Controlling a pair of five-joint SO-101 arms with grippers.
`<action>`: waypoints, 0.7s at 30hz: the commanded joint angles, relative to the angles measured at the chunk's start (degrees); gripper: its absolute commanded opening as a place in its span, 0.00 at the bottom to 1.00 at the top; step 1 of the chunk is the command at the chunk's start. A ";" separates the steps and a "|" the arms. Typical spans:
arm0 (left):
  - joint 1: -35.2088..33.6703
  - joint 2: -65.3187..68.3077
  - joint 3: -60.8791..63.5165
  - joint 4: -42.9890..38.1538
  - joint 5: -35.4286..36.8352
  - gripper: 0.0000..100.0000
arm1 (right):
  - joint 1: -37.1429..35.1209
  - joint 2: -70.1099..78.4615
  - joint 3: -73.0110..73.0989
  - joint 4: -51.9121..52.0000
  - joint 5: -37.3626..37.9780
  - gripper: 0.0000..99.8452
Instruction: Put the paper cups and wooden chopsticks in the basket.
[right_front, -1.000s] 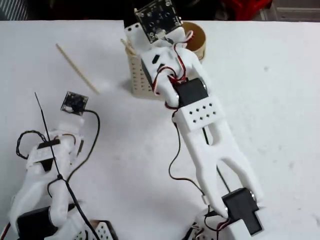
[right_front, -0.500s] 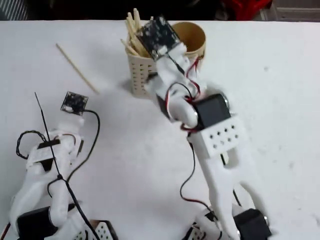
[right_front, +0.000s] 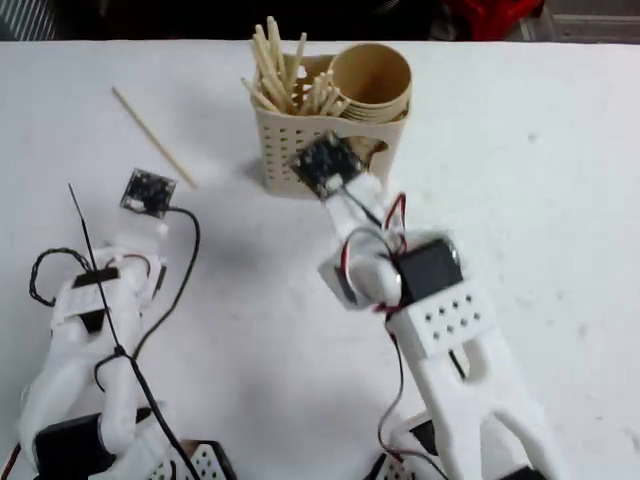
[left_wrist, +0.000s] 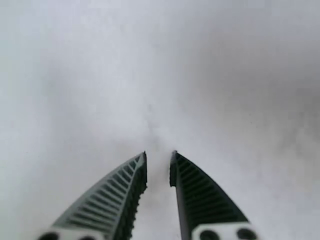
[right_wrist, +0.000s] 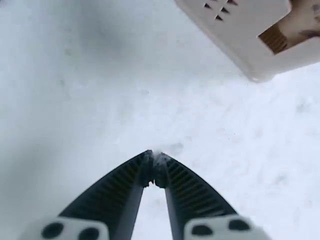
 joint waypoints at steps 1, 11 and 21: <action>0.92 -1.98 -8.79 8.18 0.70 0.10 | 0.84 -10.59 15.56 -7.52 0.00 0.02; 5.67 -1.98 -20.92 27.87 10.37 0.10 | 0.84 -36.00 42.20 -13.14 0.00 0.02; 11.56 -26.95 -7.82 27.16 16.70 0.10 | 9.89 -60.09 52.75 -13.05 0.00 0.02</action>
